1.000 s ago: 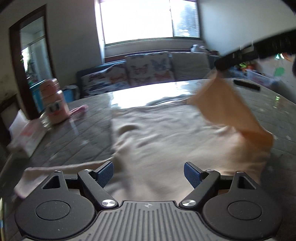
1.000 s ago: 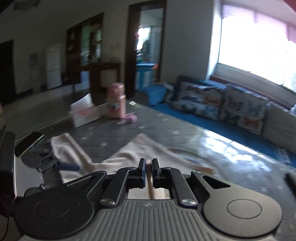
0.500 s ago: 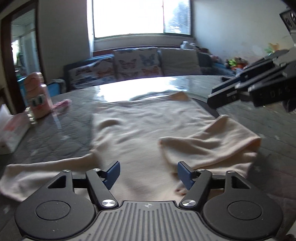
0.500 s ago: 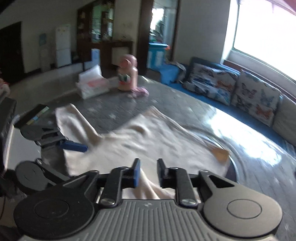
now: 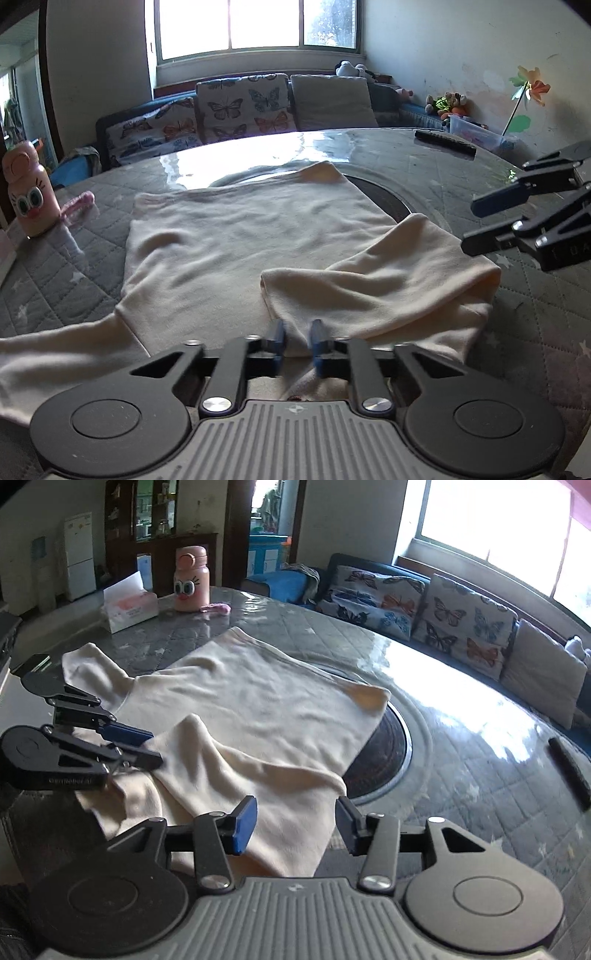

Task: Fold clothes
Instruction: 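Grasp the other sleeve with the left gripper and fold it across the body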

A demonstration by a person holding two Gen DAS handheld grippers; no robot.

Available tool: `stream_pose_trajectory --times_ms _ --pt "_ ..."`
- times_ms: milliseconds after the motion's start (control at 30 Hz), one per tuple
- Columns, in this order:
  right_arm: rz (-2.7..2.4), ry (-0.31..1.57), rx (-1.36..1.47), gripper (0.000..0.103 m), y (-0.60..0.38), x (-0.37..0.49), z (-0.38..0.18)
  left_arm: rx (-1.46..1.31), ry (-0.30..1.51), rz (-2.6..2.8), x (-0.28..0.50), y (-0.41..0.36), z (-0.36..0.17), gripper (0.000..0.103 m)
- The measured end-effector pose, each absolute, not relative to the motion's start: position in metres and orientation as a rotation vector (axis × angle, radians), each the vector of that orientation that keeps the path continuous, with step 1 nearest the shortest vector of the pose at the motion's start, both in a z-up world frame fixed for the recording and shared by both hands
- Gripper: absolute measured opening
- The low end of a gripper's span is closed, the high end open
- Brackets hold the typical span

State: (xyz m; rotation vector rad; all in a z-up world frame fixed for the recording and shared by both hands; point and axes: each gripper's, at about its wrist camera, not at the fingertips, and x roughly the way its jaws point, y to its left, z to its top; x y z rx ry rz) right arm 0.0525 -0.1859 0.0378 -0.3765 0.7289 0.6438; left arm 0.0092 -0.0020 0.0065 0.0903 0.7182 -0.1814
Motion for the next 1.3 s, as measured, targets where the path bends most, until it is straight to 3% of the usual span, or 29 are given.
stream_pose_trajectory --times_ms 33,300,767,1300 --pt "0.641 0.729 -0.369 0.054 -0.188 0.051 0.036 0.085 0.713 -0.178 0.010 -0.001 0.009 0.006" --pt "0.640 0.737 -0.330 0.065 -0.196 0.037 0.025 0.097 0.607 -0.166 0.019 -0.002 0.055 0.004" --pt "0.598 0.745 -0.291 0.066 -0.187 0.038 -0.002 0.155 0.425 -0.217 0.033 -0.025 0.131 0.002" --pt "0.519 0.773 -0.302 0.066 -0.208 0.035 -0.005 0.044 0.566 -0.056 0.004 0.045 0.078 0.002"
